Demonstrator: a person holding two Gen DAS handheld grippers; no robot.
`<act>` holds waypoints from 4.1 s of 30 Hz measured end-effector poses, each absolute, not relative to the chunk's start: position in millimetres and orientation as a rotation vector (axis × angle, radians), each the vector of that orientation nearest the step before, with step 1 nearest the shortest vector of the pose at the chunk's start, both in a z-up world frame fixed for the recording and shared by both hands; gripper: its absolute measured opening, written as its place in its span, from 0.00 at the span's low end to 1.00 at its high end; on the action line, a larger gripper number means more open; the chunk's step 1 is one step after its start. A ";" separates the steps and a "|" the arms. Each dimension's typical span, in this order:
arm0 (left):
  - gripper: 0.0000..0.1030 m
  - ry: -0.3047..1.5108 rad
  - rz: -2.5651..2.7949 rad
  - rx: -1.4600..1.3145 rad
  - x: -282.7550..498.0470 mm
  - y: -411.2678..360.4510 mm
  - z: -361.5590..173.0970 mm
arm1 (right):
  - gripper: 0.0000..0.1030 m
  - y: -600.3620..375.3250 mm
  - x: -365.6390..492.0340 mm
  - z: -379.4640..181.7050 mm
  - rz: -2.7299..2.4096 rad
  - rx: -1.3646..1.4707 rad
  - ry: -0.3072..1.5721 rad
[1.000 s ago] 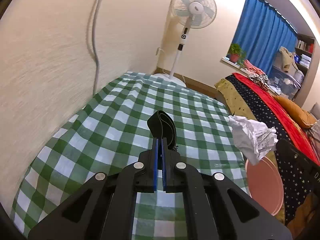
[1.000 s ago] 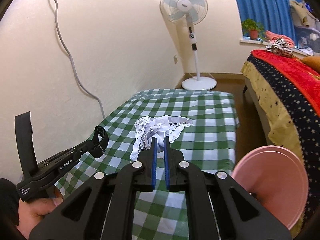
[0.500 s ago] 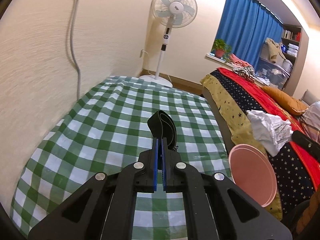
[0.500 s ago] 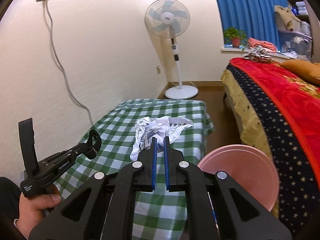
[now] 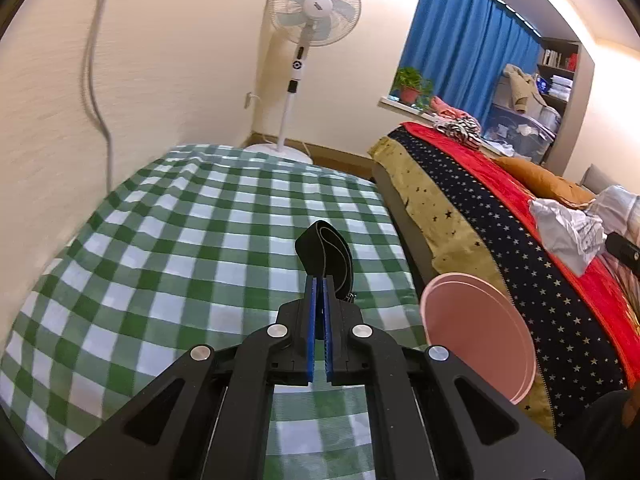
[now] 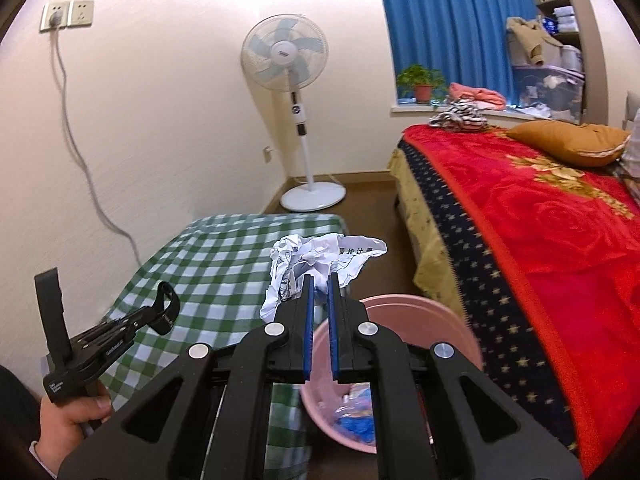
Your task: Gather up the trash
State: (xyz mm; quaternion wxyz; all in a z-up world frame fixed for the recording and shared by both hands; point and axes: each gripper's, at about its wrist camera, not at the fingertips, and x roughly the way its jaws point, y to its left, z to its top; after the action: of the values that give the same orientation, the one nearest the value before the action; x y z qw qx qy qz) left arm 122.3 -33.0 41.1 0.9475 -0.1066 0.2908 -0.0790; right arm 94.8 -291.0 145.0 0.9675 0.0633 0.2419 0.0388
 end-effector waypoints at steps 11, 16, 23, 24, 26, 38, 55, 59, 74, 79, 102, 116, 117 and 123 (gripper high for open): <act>0.03 0.598 -0.241 -0.196 126.5 -71.9 35.8 | 0.07 -316.6 101.8 125.0 -0.006 0.166 0.493; 0.03 0.594 -0.289 -0.190 129.1 -98.0 33.5 | 0.07 -321.3 111.4 112.0 -0.029 0.155 0.528; 0.03 0.591 -0.363 -0.177 133.7 -134.2 27.8 | 0.07 -343.1 119.0 101.3 -0.075 0.214 0.554; 0.03 0.594 -0.373 -0.175 134.2 -139.0 26.5 | 0.07 -343.9 120.4 99.7 -0.083 0.212 0.558; 0.03 0.599 -0.390 -0.167 134.9 -148.3 23.7 | 0.07 -344.3 123.9 97.3 -0.094 0.209 0.566; 0.03 0.631 -0.446 -0.166 148.0 -176.1 8.1 | 0.07 -350.4 137.8 85.3 -0.148 0.193 0.611; 0.53 0.628 -0.586 -0.196 148.6 -177.2 15.4 | 0.62 -361.0 123.1 91.4 -0.213 0.275 0.560; 0.76 0.568 -0.546 -0.182 132.6 -157.2 36.9 | 0.82 -357.5 108.7 98.3 -0.200 0.289 0.521; 0.92 0.500 -0.271 -0.140 43.3 -65.5 87.7 | 0.95 -280.6 33.4 102.7 -0.129 0.196 0.474; 0.92 0.516 -0.176 -0.205 0.7 -38.0 70.2 | 0.95 -248.0 5.0 84.5 -0.115 0.168 0.506; 0.92 0.545 -0.056 -0.120 -21.9 -37.4 24.3 | 0.95 -194.4 10.9 53.3 -0.075 0.029 0.555; 0.92 0.557 -0.040 -0.126 -18.4 -37.6 15.9 | 0.95 -193.7 16.4 51.8 -0.075 0.032 0.558; 0.92 0.558 -0.040 -0.127 -18.3 -37.5 15.7 | 0.95 -193.9 16.9 51.9 -0.076 0.033 0.558; 0.92 0.557 -0.040 -0.128 -18.5 -37.6 15.1 | 0.95 -193.1 17.3 51.7 -0.076 0.025 0.555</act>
State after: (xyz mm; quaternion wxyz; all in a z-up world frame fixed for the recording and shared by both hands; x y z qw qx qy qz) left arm -18.5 -37.6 15.1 0.9592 -0.0631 0.2749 -0.0197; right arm 17.3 -193.1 51.7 0.9609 0.0122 0.2740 -0.0373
